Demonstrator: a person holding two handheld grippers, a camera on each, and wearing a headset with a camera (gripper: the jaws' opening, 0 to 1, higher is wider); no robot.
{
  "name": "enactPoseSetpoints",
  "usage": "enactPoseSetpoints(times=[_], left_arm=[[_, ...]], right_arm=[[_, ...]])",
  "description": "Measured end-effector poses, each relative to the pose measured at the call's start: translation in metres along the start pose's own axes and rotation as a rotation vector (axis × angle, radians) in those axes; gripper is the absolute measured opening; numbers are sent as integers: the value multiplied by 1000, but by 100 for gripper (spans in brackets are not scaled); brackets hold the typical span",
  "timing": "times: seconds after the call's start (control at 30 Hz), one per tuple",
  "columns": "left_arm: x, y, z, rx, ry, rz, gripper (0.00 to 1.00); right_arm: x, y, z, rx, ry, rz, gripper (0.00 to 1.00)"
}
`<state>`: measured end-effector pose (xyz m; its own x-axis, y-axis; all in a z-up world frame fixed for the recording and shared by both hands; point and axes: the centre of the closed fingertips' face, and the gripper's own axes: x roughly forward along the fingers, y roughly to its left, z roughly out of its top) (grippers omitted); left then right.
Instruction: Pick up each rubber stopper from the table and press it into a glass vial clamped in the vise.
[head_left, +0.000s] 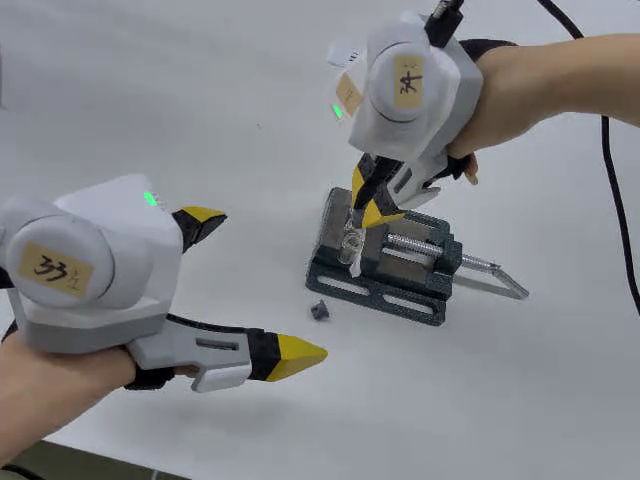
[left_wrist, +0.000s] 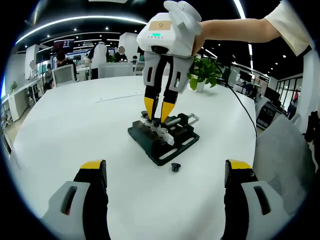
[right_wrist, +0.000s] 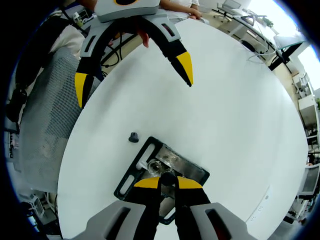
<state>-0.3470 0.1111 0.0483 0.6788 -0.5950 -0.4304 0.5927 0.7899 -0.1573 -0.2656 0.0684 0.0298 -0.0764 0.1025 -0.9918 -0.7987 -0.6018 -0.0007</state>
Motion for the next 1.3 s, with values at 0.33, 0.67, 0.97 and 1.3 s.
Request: enactPoseSetpoints(times=[0.33, 0.67, 0.97, 1.3], left_arm=[[3, -1, 2, 1, -4, -7, 97], [3, -3, 4, 4, -6, -9, 97], [4, -4, 6, 2, -13, -10, 97], [3, -3, 7, 7, -11, -8, 96]], right_arm=[[1, -1, 0, 130, -14, 14, 4], [0, 4, 2, 261, -67, -10, 3], [0, 4, 2, 313, -58, -59, 3], [0, -3, 2, 275, -105, -76, 5]])
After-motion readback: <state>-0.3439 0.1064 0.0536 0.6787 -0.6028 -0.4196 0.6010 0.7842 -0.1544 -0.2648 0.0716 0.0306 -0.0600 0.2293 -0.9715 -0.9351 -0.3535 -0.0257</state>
